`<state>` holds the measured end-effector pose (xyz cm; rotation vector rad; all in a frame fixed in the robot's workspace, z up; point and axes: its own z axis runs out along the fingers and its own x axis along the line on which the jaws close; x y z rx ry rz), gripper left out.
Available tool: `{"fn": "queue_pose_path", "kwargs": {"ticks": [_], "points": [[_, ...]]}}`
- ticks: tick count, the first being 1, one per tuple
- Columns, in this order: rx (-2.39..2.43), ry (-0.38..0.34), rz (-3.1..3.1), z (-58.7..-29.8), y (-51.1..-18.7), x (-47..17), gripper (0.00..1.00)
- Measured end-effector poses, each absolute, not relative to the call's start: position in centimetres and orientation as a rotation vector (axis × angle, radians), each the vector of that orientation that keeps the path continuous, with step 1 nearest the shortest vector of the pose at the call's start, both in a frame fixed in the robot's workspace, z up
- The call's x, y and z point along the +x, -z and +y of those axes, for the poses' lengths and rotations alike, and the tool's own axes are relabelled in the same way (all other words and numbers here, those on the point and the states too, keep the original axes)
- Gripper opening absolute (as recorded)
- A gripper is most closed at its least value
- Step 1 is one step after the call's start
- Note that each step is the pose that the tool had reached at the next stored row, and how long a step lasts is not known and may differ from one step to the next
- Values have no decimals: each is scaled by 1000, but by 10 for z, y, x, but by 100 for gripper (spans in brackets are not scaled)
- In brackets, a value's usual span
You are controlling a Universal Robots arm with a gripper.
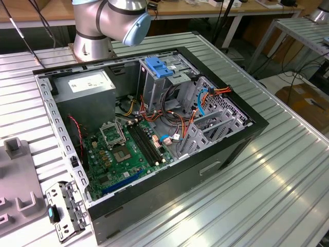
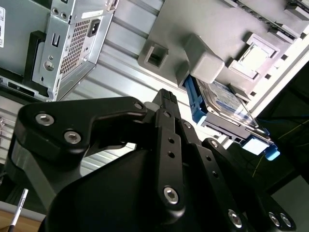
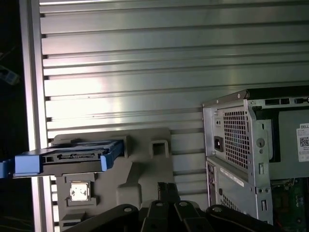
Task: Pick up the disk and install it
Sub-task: 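Reach for the disk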
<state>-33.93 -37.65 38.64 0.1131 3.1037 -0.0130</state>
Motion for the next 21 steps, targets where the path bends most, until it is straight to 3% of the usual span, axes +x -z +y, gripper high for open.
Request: {"fn": "queue_pose_path", "kwargs": {"ticks": [21], "points": [[113, 13, 3104, -374, -386, -354, 11]]}}
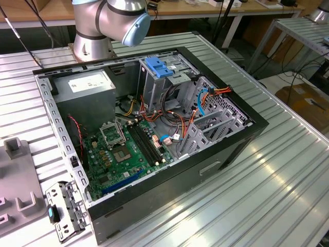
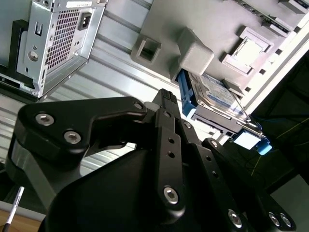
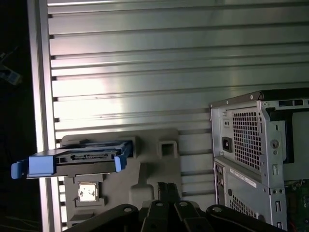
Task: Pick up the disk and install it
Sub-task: 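Reach for the disk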
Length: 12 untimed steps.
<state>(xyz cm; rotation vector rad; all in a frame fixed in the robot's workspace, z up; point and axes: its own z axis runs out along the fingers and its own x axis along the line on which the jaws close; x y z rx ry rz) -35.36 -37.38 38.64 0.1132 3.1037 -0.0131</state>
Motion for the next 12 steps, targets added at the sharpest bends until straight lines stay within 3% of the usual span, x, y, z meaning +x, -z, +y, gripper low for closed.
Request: {"fn": "queue_pose_path", "kwargs": {"ticks": [12], "points": [[113, 13, 3104, -364, -384, -366, 11]]}}
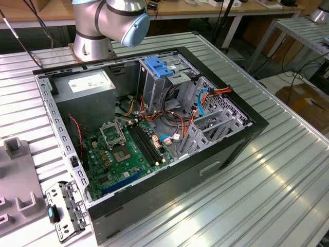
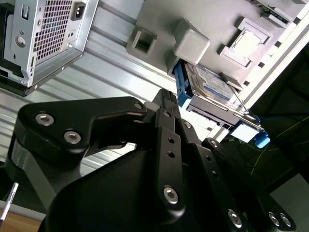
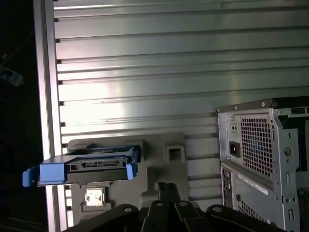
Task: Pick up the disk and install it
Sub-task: 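Reach for the disk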
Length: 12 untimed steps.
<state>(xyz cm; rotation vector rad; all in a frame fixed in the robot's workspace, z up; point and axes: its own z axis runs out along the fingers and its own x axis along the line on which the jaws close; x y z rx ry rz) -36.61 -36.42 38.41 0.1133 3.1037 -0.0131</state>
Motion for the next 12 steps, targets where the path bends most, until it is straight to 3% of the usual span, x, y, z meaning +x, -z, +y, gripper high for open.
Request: {"fn": "queue_pose_path", "kwargs": {"ticks": [12], "points": [[111, 17, 3104, -360, -379, -388, 11]]}}
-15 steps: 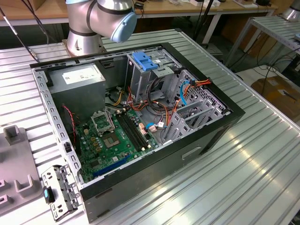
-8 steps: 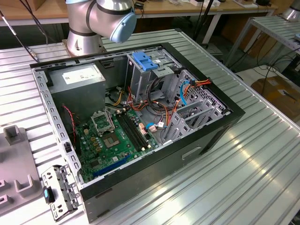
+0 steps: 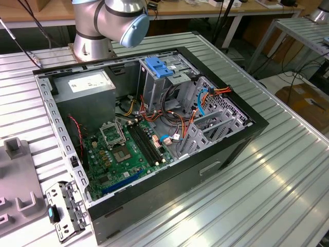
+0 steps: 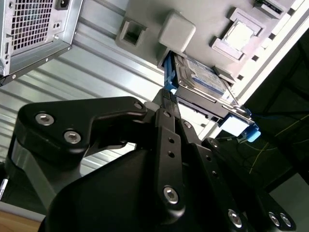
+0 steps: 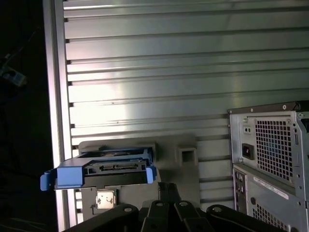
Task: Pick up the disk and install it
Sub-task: 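Reach for the disk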
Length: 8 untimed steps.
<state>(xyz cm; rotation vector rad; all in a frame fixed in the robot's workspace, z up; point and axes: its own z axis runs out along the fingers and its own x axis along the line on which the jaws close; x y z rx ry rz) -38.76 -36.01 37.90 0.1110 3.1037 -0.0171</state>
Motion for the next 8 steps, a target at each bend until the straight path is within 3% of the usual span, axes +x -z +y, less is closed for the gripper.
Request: {"fn": "queue_pose_path", "kwargs": {"ticks": [8], "points": [[108, 18, 3106, -359, -375, -405, 11]]}}
